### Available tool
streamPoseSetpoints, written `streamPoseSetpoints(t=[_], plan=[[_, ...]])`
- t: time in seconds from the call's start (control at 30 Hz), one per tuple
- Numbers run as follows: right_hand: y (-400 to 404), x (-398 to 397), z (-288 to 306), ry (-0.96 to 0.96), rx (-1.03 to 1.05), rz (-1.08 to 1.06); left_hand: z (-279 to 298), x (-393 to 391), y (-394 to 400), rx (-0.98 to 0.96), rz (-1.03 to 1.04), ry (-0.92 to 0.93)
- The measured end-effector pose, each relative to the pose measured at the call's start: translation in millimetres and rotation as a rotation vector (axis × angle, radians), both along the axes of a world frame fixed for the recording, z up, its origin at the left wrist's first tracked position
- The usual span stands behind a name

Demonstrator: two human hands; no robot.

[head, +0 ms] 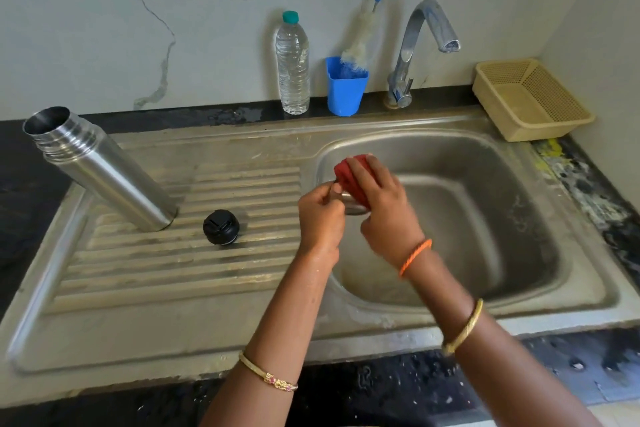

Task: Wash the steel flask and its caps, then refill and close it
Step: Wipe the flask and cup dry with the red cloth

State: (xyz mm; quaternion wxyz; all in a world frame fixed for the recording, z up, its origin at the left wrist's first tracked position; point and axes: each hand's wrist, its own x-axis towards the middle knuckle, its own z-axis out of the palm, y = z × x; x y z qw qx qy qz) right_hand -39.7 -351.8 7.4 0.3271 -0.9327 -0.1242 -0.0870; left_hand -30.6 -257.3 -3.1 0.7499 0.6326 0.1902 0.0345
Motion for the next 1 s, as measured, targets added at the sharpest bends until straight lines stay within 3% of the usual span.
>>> streamPoseSetpoints(t=[0.07,0.17,0.37,0.43,0.53,0.63,0.73,1.0], plan=[[-14,29,25,0.157,-0.142,0.085,-3,-6,-3,0.088,-0.087,-0.076],[-32,57,55,0.585,-0.101,0.270,-8,-10,0,0.133,-0.101,-0.195],[-47,60,33,0.934,0.623,0.237,-13,-10,4,-0.121,0.009,-0.259],[-44,51,19,0.993,0.818,0.198,-10,-9,2,-0.089,0.035,-0.296],[-42,42,8,1.004,0.957,0.091,-11,-14,-2,0.169,0.013,-0.430],[-48,36,8,1.007,1.053,0.003,-21,-15,1,0.601,-0.096,-0.676],[-57,32,9,1.020,1.094,-0.085,-16,-12,5,1.000,-0.174,-0.742],[-67,19,12,1.126,1.121,-0.125,9,0,23,1.466,-0.478,-0.818]])
